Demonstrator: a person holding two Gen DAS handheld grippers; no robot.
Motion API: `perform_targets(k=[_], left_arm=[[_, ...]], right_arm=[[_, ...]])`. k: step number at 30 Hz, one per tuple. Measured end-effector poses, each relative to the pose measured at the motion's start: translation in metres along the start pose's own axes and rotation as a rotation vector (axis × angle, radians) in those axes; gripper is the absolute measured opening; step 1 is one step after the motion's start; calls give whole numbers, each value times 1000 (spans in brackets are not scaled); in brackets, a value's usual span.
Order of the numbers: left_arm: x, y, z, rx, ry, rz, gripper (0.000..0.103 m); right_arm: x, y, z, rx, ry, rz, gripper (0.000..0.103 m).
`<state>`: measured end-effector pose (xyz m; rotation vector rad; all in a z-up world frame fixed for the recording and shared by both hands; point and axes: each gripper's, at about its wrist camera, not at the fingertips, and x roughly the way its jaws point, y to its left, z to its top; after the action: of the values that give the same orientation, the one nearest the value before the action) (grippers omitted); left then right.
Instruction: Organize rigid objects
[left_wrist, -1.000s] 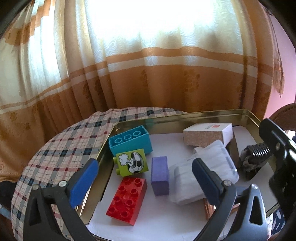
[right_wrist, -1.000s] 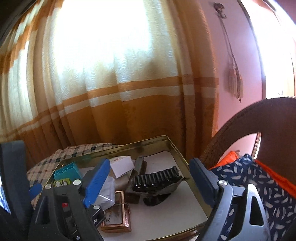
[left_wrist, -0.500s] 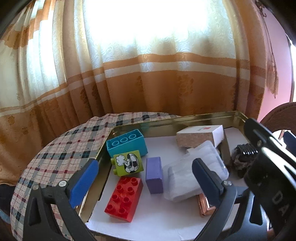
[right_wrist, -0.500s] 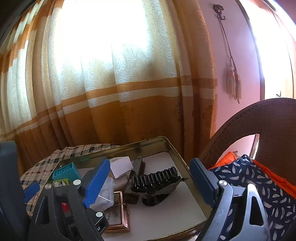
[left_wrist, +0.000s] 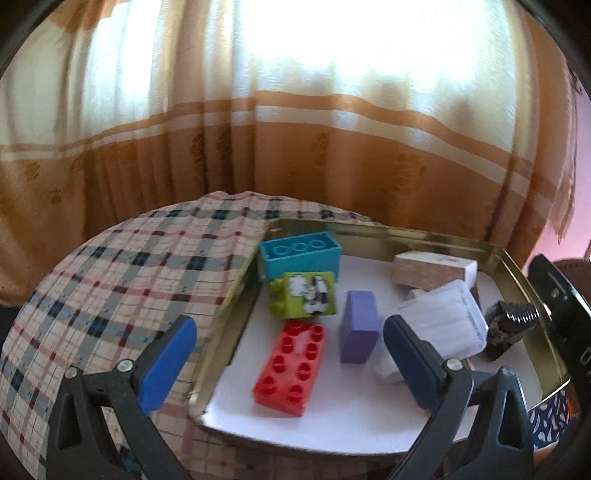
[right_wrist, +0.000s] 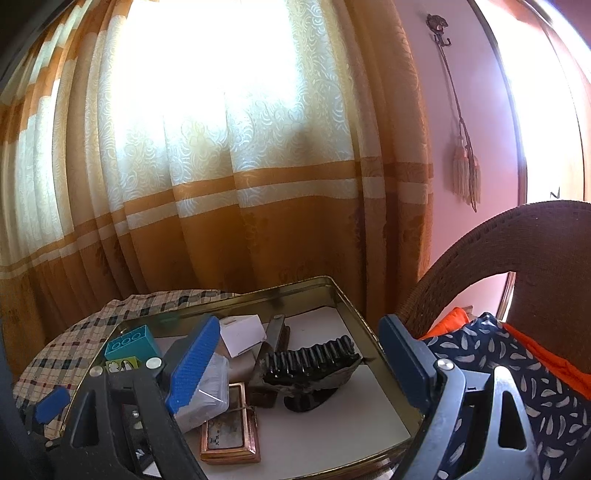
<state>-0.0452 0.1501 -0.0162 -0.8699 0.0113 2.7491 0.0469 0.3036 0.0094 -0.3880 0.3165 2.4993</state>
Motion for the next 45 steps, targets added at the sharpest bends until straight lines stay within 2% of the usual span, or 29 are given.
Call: perform_targets(k=[4, 11, 14, 20, 26, 35, 40, 41, 45], left_arm=[[-6, 7, 1, -12, -33, 64, 103], [-33, 16, 0, 7, -166, 97, 103], [-42, 16, -1, 39, -204, 92, 103], [-44, 23, -1, 47, -195, 71, 103], [-56, 20, -5, 73, -237, 61, 103], [-58, 19, -6, 83, -237, 55, 103], [-63, 16, -8, 98, -252, 47, 103], [-63, 16, -8, 101, -253, 45, 103], [-64, 15, -8, 101, -257, 47, 103]], right_arm=[[-5, -5, 1, 27, -27, 3, 90], [-22, 2, -2, 20, -71, 22, 90], [-37, 5, -7, 56, -107, 68, 90], [-46, 15, -9, 30, -118, 38, 91], [-50, 8, -10, 63, -129, 11, 91], [-72, 11, -12, 45, -226, -8, 91], [-87, 9, -14, 52, -295, -9, 97], [-88, 9, -14, 48, -292, -5, 97], [-84, 14, -19, -11, -186, 9, 97]])
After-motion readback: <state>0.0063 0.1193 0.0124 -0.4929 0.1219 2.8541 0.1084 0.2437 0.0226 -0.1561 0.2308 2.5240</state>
